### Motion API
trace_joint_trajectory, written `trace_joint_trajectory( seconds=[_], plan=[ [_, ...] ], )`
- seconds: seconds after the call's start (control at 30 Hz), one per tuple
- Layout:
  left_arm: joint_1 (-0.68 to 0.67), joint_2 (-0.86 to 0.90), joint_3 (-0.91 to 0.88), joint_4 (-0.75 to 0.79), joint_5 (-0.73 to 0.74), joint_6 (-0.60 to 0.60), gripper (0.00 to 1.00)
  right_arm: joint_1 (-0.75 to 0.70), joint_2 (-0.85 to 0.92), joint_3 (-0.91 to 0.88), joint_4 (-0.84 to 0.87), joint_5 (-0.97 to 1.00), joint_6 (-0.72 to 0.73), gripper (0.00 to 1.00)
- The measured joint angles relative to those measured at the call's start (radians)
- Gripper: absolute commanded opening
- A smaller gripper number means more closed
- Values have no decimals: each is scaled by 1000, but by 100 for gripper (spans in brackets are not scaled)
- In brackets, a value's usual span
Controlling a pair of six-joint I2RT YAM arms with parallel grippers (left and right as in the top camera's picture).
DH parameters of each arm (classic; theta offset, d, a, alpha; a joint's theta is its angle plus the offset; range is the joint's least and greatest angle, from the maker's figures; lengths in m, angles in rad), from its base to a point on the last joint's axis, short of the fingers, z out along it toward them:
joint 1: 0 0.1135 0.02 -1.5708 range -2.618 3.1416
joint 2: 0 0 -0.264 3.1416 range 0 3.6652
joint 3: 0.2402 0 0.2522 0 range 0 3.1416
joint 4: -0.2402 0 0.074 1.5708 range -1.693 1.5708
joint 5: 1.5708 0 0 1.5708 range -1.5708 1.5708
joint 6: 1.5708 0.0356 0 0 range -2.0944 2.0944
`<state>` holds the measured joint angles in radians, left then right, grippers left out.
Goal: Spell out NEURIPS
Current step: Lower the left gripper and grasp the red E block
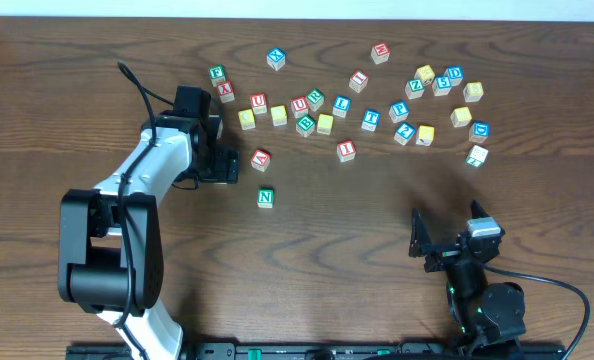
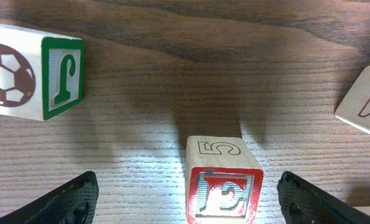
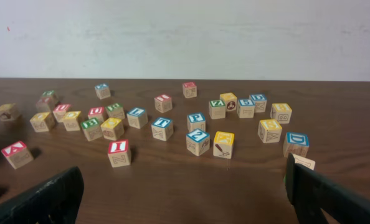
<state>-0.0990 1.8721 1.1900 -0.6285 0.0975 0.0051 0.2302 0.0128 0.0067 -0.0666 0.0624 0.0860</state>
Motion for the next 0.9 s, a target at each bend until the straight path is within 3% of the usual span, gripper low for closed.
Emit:
trace_joint_trajectory(
  seconds=[0.57,0.9],
  plan=[
    [0,0,-20,22,0,18,87,0,0,0,0,0,0,99],
    [0,0,-20,27,0,21,68,0,0,0,0,0,0,99]
  ],
)
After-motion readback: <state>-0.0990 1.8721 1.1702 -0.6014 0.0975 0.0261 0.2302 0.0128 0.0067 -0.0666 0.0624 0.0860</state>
